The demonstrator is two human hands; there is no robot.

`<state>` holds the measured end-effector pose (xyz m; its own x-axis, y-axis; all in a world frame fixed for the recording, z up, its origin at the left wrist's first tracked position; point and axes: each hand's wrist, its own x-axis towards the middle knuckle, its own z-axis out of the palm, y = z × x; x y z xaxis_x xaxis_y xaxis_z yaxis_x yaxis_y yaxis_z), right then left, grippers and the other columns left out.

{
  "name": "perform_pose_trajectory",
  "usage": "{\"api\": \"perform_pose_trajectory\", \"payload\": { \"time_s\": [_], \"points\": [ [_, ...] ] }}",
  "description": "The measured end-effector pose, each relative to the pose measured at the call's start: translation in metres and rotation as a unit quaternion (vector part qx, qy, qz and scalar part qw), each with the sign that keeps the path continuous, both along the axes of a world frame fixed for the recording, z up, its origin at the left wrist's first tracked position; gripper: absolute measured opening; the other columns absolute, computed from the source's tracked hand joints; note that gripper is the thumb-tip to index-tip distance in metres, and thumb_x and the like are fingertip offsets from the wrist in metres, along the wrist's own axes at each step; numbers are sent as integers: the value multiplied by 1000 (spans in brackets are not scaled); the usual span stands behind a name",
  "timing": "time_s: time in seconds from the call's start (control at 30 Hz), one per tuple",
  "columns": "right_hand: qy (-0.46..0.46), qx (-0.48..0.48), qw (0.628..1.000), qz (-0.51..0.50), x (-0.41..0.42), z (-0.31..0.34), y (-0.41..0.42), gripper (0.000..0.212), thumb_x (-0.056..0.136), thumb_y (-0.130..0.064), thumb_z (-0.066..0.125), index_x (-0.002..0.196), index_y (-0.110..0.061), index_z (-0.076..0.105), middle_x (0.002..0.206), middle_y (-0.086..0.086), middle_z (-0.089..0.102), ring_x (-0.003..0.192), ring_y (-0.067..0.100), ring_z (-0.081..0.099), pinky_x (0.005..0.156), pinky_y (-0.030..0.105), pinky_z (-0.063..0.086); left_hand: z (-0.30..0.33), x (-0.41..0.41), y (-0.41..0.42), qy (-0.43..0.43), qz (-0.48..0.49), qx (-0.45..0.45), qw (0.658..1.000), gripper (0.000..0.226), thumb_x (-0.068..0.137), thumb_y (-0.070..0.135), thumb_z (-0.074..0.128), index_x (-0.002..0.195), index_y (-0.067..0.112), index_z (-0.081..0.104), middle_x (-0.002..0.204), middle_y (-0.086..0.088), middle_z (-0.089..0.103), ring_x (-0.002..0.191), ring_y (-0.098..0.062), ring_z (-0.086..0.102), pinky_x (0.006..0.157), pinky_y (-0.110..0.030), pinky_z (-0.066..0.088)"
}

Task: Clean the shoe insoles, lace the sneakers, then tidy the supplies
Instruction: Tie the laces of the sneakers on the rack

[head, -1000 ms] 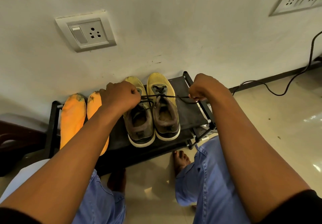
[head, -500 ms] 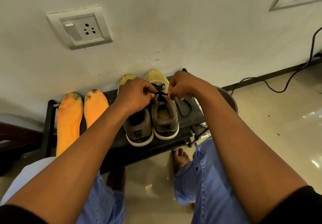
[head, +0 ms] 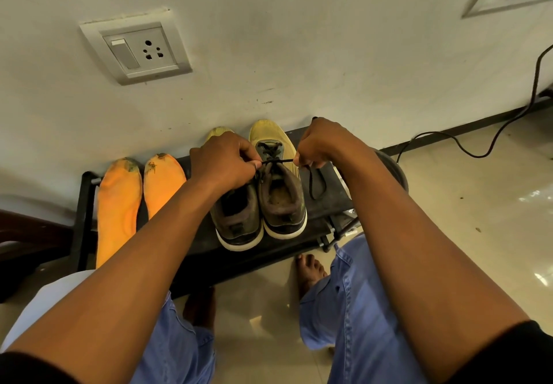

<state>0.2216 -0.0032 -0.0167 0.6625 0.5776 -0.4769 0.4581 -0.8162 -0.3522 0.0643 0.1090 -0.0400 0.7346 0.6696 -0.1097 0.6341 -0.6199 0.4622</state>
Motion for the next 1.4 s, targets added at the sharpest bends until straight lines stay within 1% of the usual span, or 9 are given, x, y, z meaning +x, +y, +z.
{"api": "perform_pose_trajectory", "payload": {
  "time_s": [0.17, 0.37, 0.5, 0.63, 0.77, 0.9, 1.1, 1.23, 1.4],
  "points": [
    [-44, 0, 999, -31, -2, 8, -4, 20, 71, -19, 80, 57, -14, 66, 51, -3, 62, 55, 13, 61, 59, 27, 43, 2, 0, -6, 1, 27, 52, 998, 9, 82, 32, 76, 78, 39, 74, 80, 20, 63, 98, -18, 63, 97, -43, 39],
    [12, -30, 999, 16, -4, 8, -2, 17, 81, -20, 74, 71, -7, 70, 71, 1, 70, 69, 17, 66, 68, 28, 50, -4, -2, -4, 21, 15, 69, 997, 6, 85, 38, 73, 82, 33, 75, 84, 14, 69, 94, -21, 65, 93, -42, 37],
    [114, 41, 992, 24, -3, 23, -10, 13, 93, -19, 63, 85, -9, 67, 80, 4, 65, 71, 13, 57, 46, 12, 40, -3, -4, 9, -3, 0, -69, 998, 26, 86, 46, 74, 76, 22, 78, 85, 4, 75, 87, -21, 68, 86, -45, 54],
    [210, 172, 960, -74, -7, 23, -3, 14, 88, -32, 71, 88, -18, 72, 88, 1, 77, 78, 13, 62, 73, 34, 39, 8, 0, 6, -147, 73, -224, 961, 24, 86, 36, 77, 70, 19, 81, 82, -12, 73, 78, -18, 64, 74, -35, 50],
    [294, 219, 922, -125, -10, 22, 1, 16, 93, -28, 69, 97, -14, 73, 100, 6, 78, 93, 19, 75, 76, 35, 41, 6, 6, 2, -244, 121, -315, 909, 17, 76, 36, 81, 73, 19, 83, 84, -1, 79, 98, -23, 71, 99, -43, 53],
    [318, 233, 906, -153, -14, 23, 1, 17, 99, -15, 59, 107, -10, 74, 105, 8, 77, 102, 22, 73, 78, 33, 46, 1, 11, 0, -298, 135, -355, 876, 23, 76, 29, 83, 87, 9, 83, 92, -10, 79, 99, -26, 74, 104, -45, 53],
    [296, 241, 906, -182, -22, 25, 5, 7, 99, -14, 61, 97, -14, 68, 89, 7, 75, 86, 21, 69, 70, 28, 48, -3, 17, -8, -296, 148, -321, 887, 11, 89, 19, 77, 80, 18, 82, 83, -3, 79, 87, -20, 77, 96, -43, 58],
    [251, 201, 935, -150, -22, 27, 8, 9, 100, -15, 62, 101, -13, 70, 92, 7, 71, 90, 18, 66, 92, 36, 52, 1, 23, -17, -273, 123, -211, 930, 8, 91, 24, 75, 88, 27, 82, 85, 5, 79, 77, -7, 73, 86, -32, 59],
    [231, 172, 952, -107, -22, 34, 4, 23, 98, -3, 60, 121, -2, 66, 115, 18, 70, 98, 21, 65, 100, 38, 51, 7, 31, -21, -211, 136, -167, 954, 23, 86, 17, 78, 107, 25, 80, 110, 2, 77, 102, -16, 69, 93, -32, 56]
  ]
}}
